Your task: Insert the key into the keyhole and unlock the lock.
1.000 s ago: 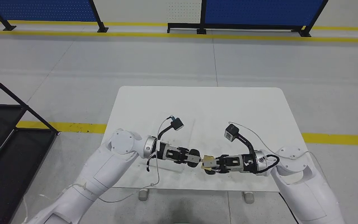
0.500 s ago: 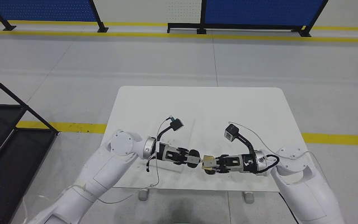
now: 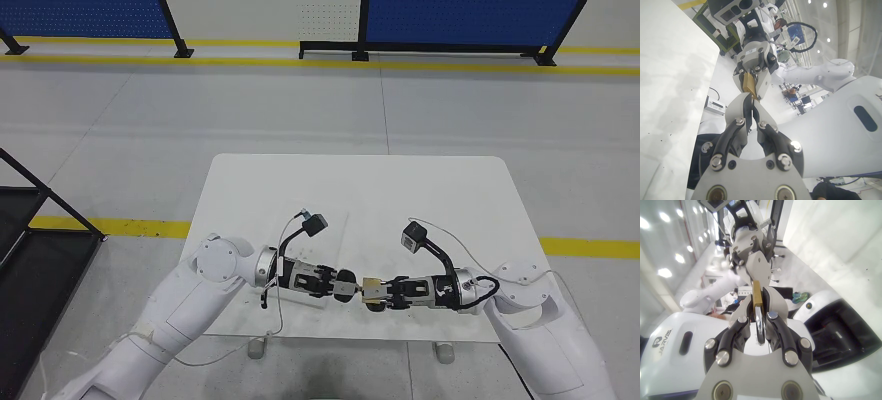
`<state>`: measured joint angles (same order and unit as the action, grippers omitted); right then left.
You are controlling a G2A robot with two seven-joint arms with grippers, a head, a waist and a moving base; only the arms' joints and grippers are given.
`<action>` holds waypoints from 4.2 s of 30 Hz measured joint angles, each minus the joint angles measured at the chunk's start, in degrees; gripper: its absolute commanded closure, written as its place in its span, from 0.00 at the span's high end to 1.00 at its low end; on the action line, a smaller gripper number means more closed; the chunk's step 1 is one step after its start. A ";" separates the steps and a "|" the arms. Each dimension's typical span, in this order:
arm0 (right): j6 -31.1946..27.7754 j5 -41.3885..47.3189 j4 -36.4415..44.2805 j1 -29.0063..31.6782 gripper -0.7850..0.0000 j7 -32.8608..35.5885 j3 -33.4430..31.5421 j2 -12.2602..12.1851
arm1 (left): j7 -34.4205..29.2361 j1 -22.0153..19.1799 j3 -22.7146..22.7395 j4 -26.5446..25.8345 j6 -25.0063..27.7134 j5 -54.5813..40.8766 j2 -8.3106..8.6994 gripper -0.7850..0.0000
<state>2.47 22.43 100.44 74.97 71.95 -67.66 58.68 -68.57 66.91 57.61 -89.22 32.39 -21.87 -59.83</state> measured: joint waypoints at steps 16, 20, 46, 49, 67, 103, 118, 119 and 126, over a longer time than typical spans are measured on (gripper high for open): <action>0.00 0.00 0.00 0.00 0.00 0.00 0.00 0.00 | 1.83 0.28 0.20 -0.54 4.51 3.93 0.25 0.00; 0.00 0.00 0.00 0.00 0.00 0.00 0.00 0.00 | 3.01 0.53 0.27 -0.91 5.93 5.30 0.30 0.00; 0.00 0.00 0.00 0.00 0.00 0.00 0.00 0.00 | 8.57 0.92 -0.02 -2.02 11.90 11.06 1.22 0.00; 0.00 0.00 0.00 0.00 0.00 0.00 0.00 0.00 | 9.31 1.02 -0.08 -2.18 12.64 12.23 1.40 0.00; 0.00 0.00 0.00 0.00 0.00 0.00 0.00 0.00 | 14.00 1.03 -0.63 -3.12 17.29 17.66 2.31 0.00; 0.00 0.00 0.00 0.00 0.00 0.00 0.00 0.00 | 23.99 2.11 -0.27 -6.61 22.89 31.93 3.18 0.00; 0.00 0.00 0.00 0.00 0.00 0.00 0.00 0.00 | 28.19 2.59 -0.05 -7.31 24.51 37.20 3.56 0.00; 0.00 0.00 0.00 0.00 0.00 0.00 0.00 0.00 | 28.42 2.63 -0.05 -7.32 24.57 37.41 3.58 0.00; 0.00 0.00 0.00 0.00 0.00 0.00 0.00 0.00 | 29.95 2.74 -0.02 -7.76 24.89 39.44 3.78 0.00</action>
<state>2.47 22.43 100.44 74.97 71.95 -67.66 58.68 -38.63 69.65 57.59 -96.99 57.29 17.58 -56.05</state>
